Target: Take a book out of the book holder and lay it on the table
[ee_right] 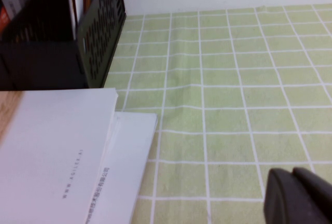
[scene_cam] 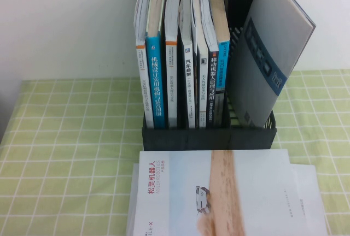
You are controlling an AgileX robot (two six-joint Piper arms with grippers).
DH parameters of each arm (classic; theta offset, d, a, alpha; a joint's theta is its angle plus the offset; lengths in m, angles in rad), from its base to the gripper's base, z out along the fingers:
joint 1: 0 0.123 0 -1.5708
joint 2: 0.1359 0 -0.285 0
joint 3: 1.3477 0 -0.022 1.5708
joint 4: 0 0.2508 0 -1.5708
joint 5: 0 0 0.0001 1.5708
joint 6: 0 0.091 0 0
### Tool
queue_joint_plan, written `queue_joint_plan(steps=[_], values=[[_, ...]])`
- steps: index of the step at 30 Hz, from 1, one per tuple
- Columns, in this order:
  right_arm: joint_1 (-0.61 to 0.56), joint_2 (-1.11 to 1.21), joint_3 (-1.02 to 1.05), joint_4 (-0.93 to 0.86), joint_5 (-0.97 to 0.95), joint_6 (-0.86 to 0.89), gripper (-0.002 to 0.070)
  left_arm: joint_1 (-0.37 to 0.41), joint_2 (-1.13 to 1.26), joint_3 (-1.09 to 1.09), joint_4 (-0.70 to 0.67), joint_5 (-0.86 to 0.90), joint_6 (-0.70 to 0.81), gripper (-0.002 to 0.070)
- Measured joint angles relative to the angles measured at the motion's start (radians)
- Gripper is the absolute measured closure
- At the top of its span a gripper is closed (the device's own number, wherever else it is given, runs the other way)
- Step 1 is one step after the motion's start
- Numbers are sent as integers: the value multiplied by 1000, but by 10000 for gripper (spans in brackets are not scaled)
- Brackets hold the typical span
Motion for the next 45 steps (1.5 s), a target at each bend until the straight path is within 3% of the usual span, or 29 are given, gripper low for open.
queue_joint_plan(steps=[35, 40, 45], values=[[0, 0, 0, -18, -2, -63, 678, 0, 0, 0, -17, -18, 0, 678], [0, 0, 0, 20, -110, -65, 678, 0, 0, 2, -121, -99, 0, 678], [0, 0, 0, 109, -322, -94, 678, 0, 0, 3, -168, -329, 0, 678]])
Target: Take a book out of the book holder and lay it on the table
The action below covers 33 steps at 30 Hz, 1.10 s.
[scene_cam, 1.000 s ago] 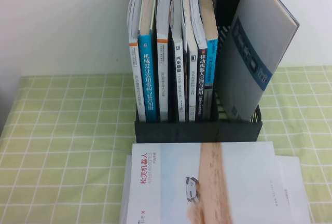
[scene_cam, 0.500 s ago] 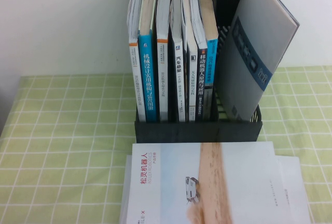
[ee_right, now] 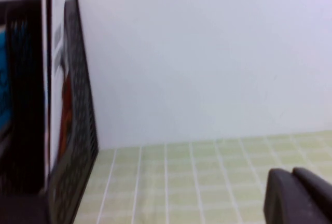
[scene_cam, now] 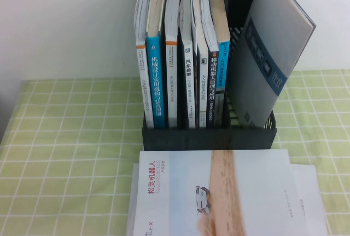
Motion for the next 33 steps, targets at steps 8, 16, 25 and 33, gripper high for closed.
queue_joint_plan(steps=[8, 16, 25, 33], values=[[0, 0, 0, 84, -386, 45, 678, 0, 0, 1, -16, -402, -4, 678], [0, 0, 0, 61, -679, 433, 678, 0, 0, 1, -16, -632, -91, 678], [0, 0, -98, -312, -885, 691, 678, 0, 0, -99, -24, -860, -141, 678], [0, 23, -575, -422, -602, 788, 678, 0, -2, -477, -20, -501, -87, 678]])
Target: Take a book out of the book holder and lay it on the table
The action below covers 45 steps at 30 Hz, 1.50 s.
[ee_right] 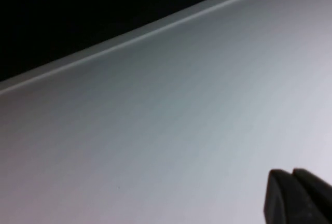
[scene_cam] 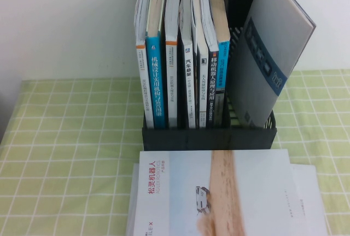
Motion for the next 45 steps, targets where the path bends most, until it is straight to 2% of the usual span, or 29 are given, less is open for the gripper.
queue_joint_plan(steps=[5, 12, 18, 21, 24, 27, 30, 32, 37, 40, 43, 45], values=[[0, 133, -287, -50, 284, 4, 678, 0, 67, -169, 6, 137, 5, 678], [4, 400, -539, -146, 821, -6, 678, 0, 257, -296, 13, 593, 5, 678], [24, 511, -535, -100, 1164, -16, 678, -9, 412, -301, 84, 961, 8, 678], [41, 520, -465, -64, 1237, -50, 678, -20, 464, -282, 128, 1037, 8, 678], [66, 520, -372, -17, 1255, -64, 678, -27, 492, -248, 96, 1044, 6, 678], [98, 522, -274, 45, 1245, -88, 678, -29, 518, -210, -6, 1044, 9, 678], [122, 526, -198, 103, 1203, -134, 678, -29, 552, -170, -171, 1047, 89, 678], [122, 528, -170, 136, 1171, -141, 678, -34, 573, -156, -290, 1047, 215, 678], [122, 530, -129, 257, 1112, -187, 678, -94, 640, -155, -694, 1026, 705, 678], [122, 556, -111, 382, 1073, -390, 678, -138, 734, -159, -932, 1023, 974, 678], [122, 593, -107, 552, 1035, -595, 678, -184, 862, -196, -1046, 1011, 1135, 678], [122, 616, -107, 668, 1018, -687, 678, -208, 936, -227, -1083, 992, 1186, 678]])
